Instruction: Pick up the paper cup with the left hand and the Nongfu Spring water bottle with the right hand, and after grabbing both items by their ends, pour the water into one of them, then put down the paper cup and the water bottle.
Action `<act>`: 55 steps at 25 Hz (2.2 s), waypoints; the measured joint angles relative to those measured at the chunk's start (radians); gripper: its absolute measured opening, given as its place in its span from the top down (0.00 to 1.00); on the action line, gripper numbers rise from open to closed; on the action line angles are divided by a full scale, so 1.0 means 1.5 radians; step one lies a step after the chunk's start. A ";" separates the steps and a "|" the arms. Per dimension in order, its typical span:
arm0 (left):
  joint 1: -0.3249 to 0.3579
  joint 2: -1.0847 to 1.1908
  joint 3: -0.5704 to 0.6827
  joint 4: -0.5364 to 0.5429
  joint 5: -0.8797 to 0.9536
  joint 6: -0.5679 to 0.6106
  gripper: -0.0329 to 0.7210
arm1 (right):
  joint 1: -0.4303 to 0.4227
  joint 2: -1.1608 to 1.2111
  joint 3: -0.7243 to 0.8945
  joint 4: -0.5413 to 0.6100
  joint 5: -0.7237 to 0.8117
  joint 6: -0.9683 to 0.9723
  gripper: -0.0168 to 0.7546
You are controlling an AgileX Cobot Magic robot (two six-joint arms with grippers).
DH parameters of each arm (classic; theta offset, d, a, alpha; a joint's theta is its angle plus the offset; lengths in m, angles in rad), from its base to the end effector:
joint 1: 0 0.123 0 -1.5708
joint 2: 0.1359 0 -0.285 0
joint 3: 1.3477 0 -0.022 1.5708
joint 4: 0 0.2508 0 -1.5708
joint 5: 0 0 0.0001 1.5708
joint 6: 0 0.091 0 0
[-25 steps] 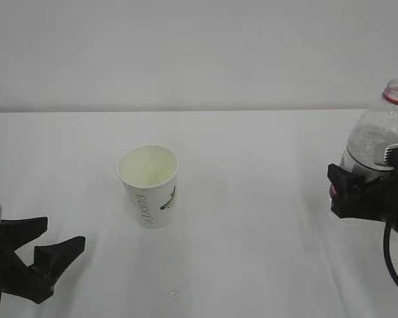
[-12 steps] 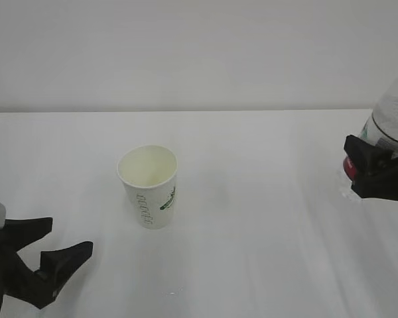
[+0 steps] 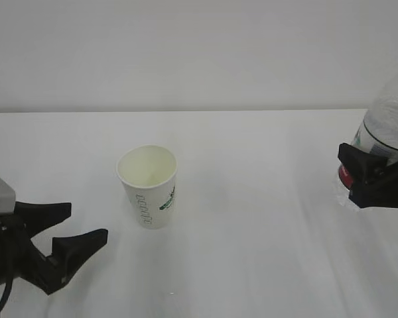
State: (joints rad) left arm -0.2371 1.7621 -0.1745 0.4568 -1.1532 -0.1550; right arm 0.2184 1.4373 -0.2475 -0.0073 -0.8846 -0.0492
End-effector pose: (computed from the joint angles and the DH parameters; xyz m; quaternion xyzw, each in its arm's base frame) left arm 0.1938 -0.0846 0.1126 0.2266 0.7887 -0.2234 0.5260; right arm 0.2169 0.0487 0.1743 -0.1076 0.7724 0.0536 0.6237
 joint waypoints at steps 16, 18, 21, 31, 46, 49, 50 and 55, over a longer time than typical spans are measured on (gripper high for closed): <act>0.204 0.137 -0.251 0.409 0.047 -0.150 0.06 | 0.000 0.000 0.000 -0.021 0.000 0.001 0.32; 0.204 0.168 -0.283 0.438 0.056 -0.166 0.07 | 0.000 0.000 0.000 -0.029 0.000 0.001 0.32; 0.205 0.190 -0.299 0.457 0.055 -0.175 0.07 | 0.000 0.000 0.000 -0.030 0.000 0.001 0.32; 0.205 0.192 -0.301 0.499 0.020 -0.176 0.16 | 0.000 0.000 0.000 -0.031 0.000 0.001 0.32; 0.205 0.192 -0.301 0.529 0.008 -0.025 0.19 | 0.000 0.000 0.000 -0.031 0.000 0.001 0.32; 0.203 0.192 -0.301 0.528 0.008 0.005 0.19 | 0.000 0.000 0.000 -0.031 0.000 0.001 0.32; 0.203 0.192 -0.301 0.527 0.008 0.008 0.19 | 0.000 0.000 0.000 -0.031 0.000 0.001 0.32; 0.202 0.192 -0.301 0.509 0.008 0.013 0.11 | 0.000 0.000 0.000 -0.031 0.000 0.002 0.32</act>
State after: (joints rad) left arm 0.0665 2.0493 -0.6259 1.2208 -1.1413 -0.1361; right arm 0.2184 1.4373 -0.2475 -0.0537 -0.8846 -0.0455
